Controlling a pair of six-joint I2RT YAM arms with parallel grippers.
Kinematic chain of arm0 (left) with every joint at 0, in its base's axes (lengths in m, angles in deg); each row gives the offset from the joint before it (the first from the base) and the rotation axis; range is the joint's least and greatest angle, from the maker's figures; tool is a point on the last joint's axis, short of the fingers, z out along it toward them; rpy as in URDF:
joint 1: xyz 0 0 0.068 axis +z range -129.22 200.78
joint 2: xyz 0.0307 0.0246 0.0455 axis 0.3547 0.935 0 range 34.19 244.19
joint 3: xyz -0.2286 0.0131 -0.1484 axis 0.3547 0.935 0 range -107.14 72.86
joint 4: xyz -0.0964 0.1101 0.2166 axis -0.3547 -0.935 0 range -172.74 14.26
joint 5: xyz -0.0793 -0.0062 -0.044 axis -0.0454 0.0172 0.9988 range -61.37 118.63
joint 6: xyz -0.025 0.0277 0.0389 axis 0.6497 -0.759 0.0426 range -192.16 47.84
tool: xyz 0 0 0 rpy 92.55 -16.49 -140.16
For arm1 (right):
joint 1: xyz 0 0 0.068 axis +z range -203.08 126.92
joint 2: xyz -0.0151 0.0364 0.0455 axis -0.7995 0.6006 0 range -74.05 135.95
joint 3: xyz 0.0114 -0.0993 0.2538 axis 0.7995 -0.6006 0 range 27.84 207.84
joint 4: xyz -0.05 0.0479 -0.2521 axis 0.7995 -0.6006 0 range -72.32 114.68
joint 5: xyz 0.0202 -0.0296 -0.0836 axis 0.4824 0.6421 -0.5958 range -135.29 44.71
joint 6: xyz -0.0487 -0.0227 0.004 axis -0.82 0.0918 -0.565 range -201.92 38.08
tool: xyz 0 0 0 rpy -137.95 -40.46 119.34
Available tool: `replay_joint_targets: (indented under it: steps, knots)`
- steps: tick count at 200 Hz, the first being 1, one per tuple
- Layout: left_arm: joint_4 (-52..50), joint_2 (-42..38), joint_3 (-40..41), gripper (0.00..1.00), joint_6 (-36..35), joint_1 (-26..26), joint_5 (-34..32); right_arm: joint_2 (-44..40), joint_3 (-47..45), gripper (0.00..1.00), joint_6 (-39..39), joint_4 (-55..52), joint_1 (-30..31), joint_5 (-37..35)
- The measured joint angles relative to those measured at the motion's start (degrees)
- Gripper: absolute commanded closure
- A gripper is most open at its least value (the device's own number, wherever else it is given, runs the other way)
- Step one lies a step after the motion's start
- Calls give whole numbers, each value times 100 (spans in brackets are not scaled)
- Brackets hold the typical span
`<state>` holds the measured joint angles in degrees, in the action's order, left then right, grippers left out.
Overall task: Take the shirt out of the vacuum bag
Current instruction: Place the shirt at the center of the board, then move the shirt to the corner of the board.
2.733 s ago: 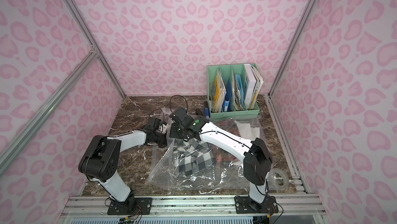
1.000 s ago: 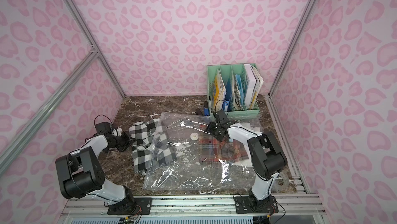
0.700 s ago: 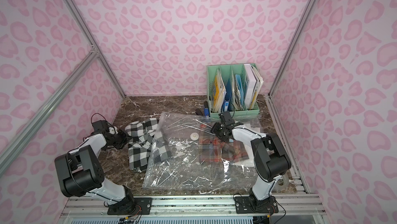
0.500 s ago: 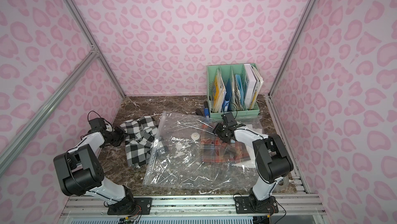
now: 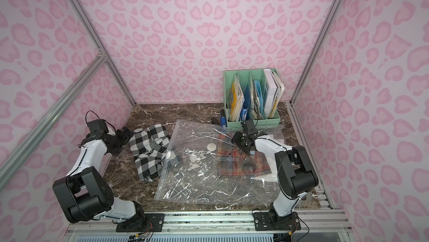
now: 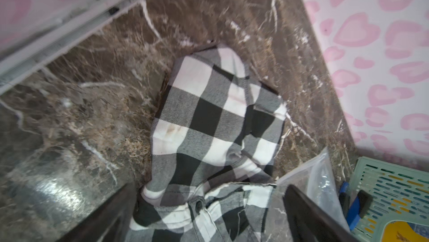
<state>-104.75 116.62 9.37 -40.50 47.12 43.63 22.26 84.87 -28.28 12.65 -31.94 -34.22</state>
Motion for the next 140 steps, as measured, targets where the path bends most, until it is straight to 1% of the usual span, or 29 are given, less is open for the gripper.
replay_joint_targets:
  steps: [20,46,64,89,109,123,140]
  knots:
    - [-286,-245,-323,2,-236,-321,-313,-111,94,33,-120,-122,28,-7]
    - [-595,-295,-428,2,-673,-1187,-577,-227,350,32,-345,-404,164,-11]
    - [-933,-214,-420,2,-977,-1631,-817,-262,662,31,-586,-621,348,-13]
    - [-1604,-44,-426,2,-1342,-2229,-1344,-269,1095,31,-966,-841,629,-7]
    - [-2085,155,-529,2,-1574,-2684,-1856,-317,1172,31,-1198,-942,750,120]
    - [-2354,450,-597,2,-1727,-2973,-2310,-350,1169,31,-1320,-1016,752,149]
    - [-2557,907,-645,2,-1899,-3235,-2627,-391,1174,31,-1436,-1049,750,221]
